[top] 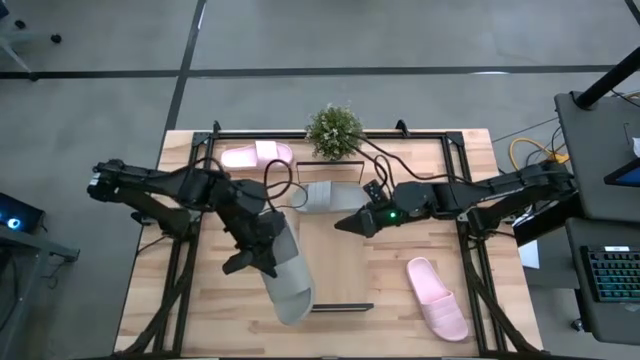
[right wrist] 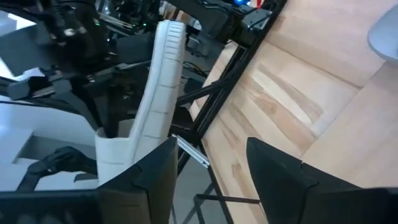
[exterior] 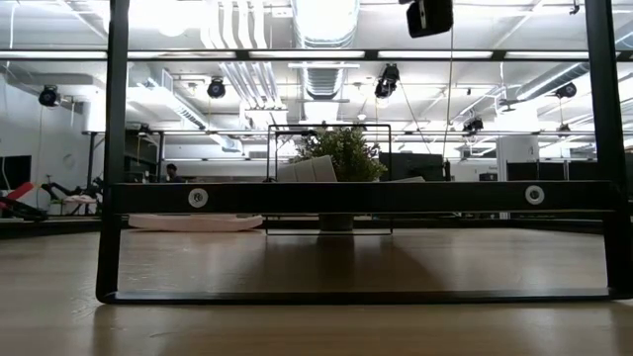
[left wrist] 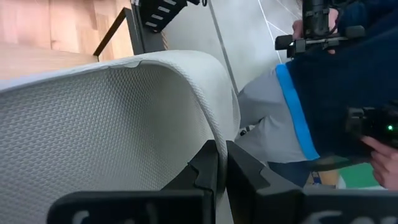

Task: Pick and place slides into the shelf
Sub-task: Put the gray slide on the shelf

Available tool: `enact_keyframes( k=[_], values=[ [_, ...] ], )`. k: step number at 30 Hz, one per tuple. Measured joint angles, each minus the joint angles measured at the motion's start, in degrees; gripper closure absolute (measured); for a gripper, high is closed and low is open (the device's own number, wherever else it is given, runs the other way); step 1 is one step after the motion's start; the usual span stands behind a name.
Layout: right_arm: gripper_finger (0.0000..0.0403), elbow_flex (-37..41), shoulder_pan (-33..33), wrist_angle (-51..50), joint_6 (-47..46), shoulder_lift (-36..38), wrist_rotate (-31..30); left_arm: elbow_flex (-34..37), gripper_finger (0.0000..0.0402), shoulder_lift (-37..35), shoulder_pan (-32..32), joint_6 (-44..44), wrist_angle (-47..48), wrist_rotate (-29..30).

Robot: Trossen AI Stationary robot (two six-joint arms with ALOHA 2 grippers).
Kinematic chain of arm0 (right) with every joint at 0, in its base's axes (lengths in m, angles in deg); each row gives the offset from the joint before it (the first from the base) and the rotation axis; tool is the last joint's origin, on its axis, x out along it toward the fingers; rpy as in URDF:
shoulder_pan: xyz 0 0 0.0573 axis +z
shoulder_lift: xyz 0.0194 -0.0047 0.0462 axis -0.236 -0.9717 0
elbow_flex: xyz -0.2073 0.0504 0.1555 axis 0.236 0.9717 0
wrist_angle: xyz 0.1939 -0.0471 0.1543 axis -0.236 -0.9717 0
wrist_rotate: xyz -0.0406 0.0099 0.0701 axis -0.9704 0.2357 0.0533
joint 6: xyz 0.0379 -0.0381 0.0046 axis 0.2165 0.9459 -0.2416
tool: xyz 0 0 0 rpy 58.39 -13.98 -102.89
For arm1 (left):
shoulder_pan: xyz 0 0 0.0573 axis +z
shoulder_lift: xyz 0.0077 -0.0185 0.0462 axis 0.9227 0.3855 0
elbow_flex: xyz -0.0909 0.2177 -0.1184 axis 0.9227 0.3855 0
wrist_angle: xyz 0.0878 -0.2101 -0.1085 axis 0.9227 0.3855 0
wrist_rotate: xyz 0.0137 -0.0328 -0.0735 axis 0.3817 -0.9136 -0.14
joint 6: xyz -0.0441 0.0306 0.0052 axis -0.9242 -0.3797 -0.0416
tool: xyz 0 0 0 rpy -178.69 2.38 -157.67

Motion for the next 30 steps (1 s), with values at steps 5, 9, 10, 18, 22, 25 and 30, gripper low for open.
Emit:
enact_keyframes(
  k=[5, 9, 10, 18, 22, 25, 30],
  values=[
    [0.0199, -0.2, 0.0, 1.9, -1.0, -1.7, -0.1, -2.3, 0.0401, 2.2, 0.4, 1.8, -0.1, -1.5],
    [0.0185, -0.4, 0.0, 4.8, -1.5, -2.7, -0.1, -3.4, 0.0401, 4.3, 0.8, 3.4, -0.2, -3.2],
    [0.0182, -0.4, -0.1, 5.2, -1.5, -3.1, -0.1, -3.6, 0.0401, 5.0, 1.0, 3.6, 0.1, -3.5],
    [0.0167, -0.4, -0.1, 6.3, -1.9, -3.9, -0.2, -8.5, 0.0401, 10.3, 1.7, 5.9, -0.1, -7.3],
    [0.0163, -0.4, -0.1, 6.5, -1.9, -3.8, -0.2, -11.4, 0.0401, 12.6, 2.2, 6.7, 0.1, -8.1],
    [0.0163, -0.4, -0.1, 6.5, -1.9, -3.9, -0.2, -13.0, 0.0401, 13.7, 2.8, 7.2, 0.0, -8.7],
    [0.0161, -0.4, -0.1, 6.4, -1.5, -4.3, -0.1, -14.1, 0.0401, 15.0, 3.7, 7.3, 0.1, -9.4]
  ],
)
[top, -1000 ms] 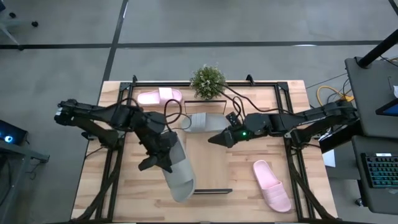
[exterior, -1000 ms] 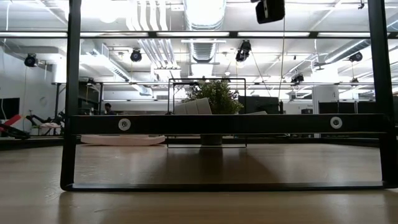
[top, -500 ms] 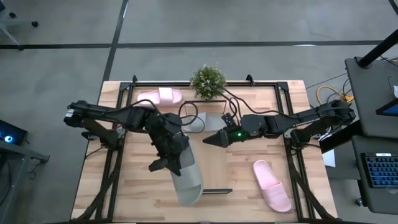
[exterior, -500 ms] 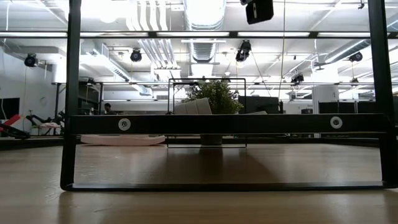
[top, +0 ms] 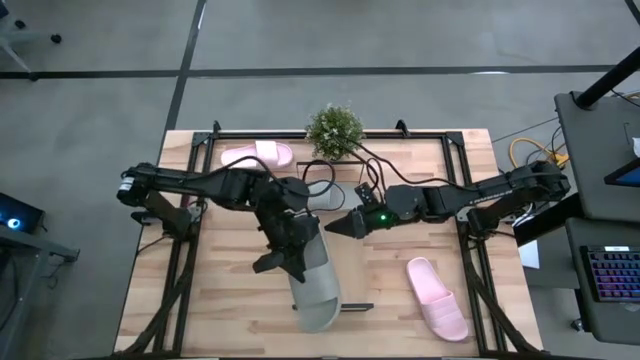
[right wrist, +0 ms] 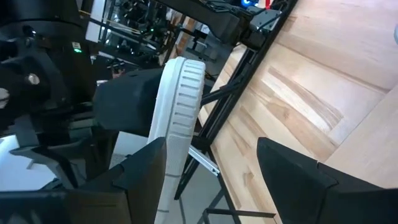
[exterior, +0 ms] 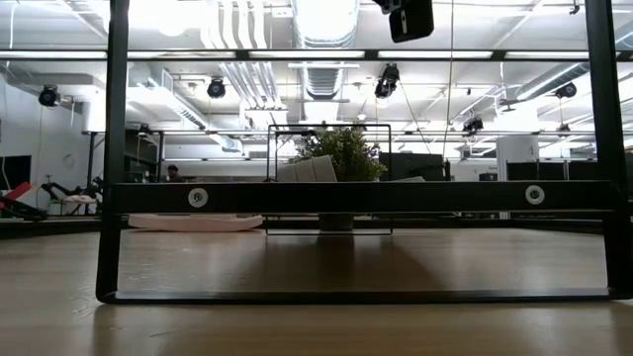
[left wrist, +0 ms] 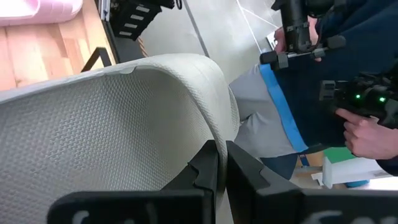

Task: Pick and place slides into the shelf
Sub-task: Put the gray slide on the shelf

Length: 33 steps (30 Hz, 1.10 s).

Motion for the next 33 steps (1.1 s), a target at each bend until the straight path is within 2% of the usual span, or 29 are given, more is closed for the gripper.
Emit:
enact_keyframes(
  k=[33],
  values=[
    [0.0161, 0.0, 0.1, 1.4, 0.1, 0.0, 1.9, 0.4, 0.0401, 0.3, 3.4, 1.3, 0.4, -0.4]
  ],
)
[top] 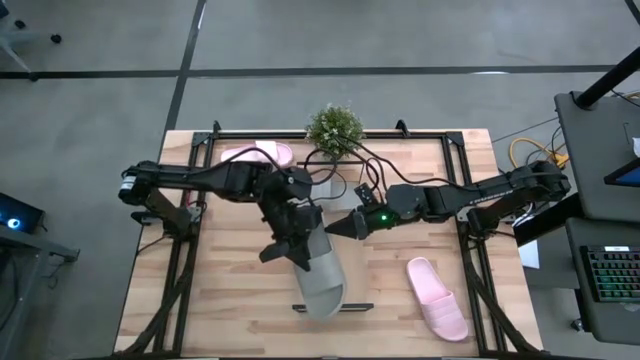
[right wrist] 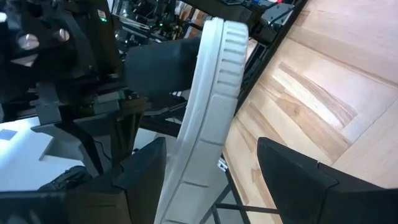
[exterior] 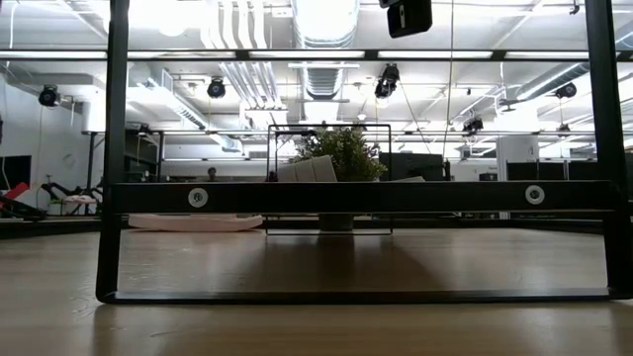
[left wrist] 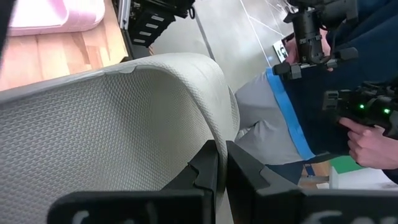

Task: Pick and place slides into the shelf
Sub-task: Put the gray slide on the shelf

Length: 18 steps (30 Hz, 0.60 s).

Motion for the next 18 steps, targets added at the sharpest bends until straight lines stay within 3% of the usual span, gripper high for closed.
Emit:
enact_keyframes(
  k=[18],
  values=[
    [0.0168, 0.0, -0.1, 6.4, -1.3, -3.8, 0.1, 0.0, 0.0401, 0.0, 0.7, 0.2, -1.0, 0.0]
  ],
)
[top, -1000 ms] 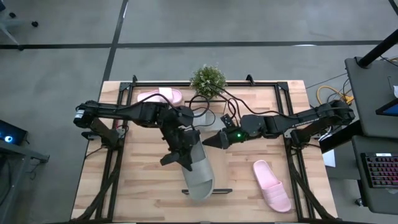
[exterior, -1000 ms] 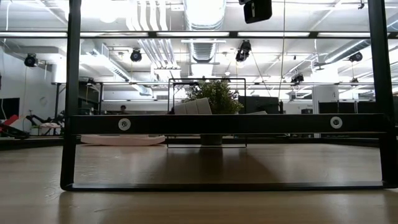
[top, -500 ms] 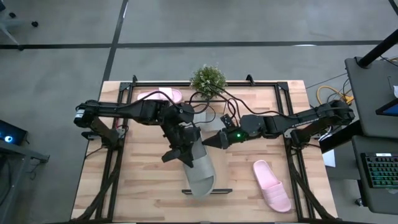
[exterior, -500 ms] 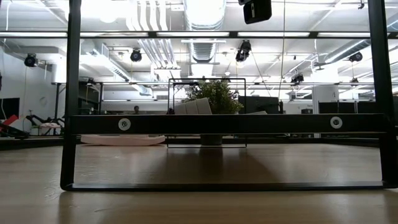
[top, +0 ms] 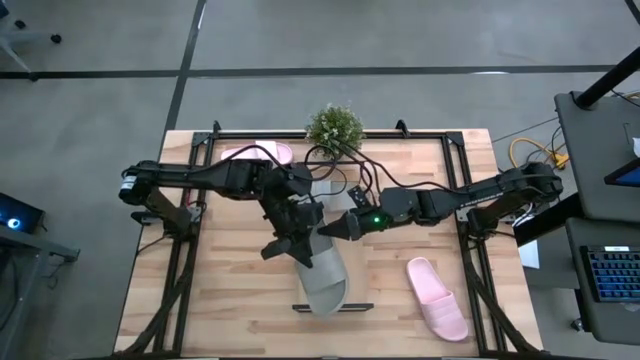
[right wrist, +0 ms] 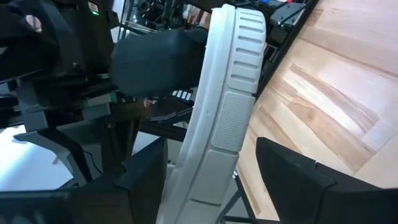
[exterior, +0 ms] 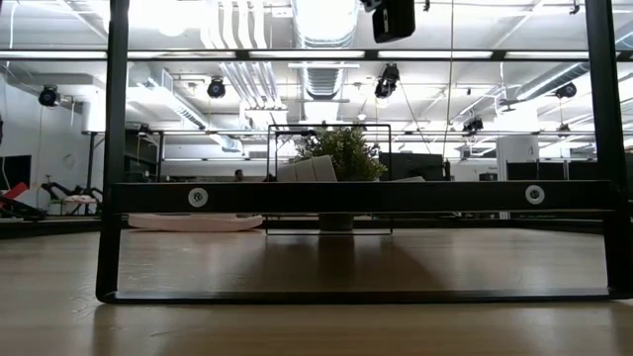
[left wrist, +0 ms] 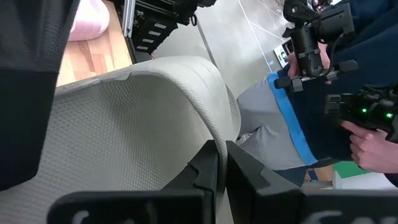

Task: Pick and place slides into the shelf
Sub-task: Put the gray slide on the shelf

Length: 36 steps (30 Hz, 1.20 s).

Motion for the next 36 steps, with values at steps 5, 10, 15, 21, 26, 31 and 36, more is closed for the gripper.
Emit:
enact_keyframes(
  k=[5, 10, 15, 21, 26, 31, 36],
  values=[
    [0.0185, 0.0, -0.2, -0.1, 0.2, 0.1, -0.1, 0.0, 0.0401, 0.0, 0.0, 0.0, 0.0, 0.0],
    [0.0227, 0.0, -0.3, -0.1, 0.2, 0.1, -0.4, 0.0, 0.0401, 0.0, 0.0, -0.1, -1.1, 0.0],
    [0.0300, 0.0, -0.4, 0.0, -0.4, 0.1, -0.6, 0.0, 0.0401, 0.0, 0.0, -0.2, -1.3, 0.1],
    [0.0354, 0.0, -0.5, -0.2, -0.8, 0.1, -1.8, 0.0, 0.0401, 0.0, 0.1, -0.3, -1.4, 0.1],
    [0.0353, 0.0, -0.6, -0.2, -0.8, 0.1, -1.9, 0.0, 0.0397, 0.0, 0.1, -0.7, -1.5, 0.2],
    [0.0357, 0.0, -0.6, -0.1, -0.6, 0.1, -1.9, -0.1, 0.0370, 0.0, 0.1, -4.4, -1.9, 0.0],
    [0.0358, 0.0, -0.7, -0.2, -0.4, 0.1, -2.1, -0.1, 0.0322, 0.0, 0.1, -4.7, -1.9, -0.2]
  ],
)
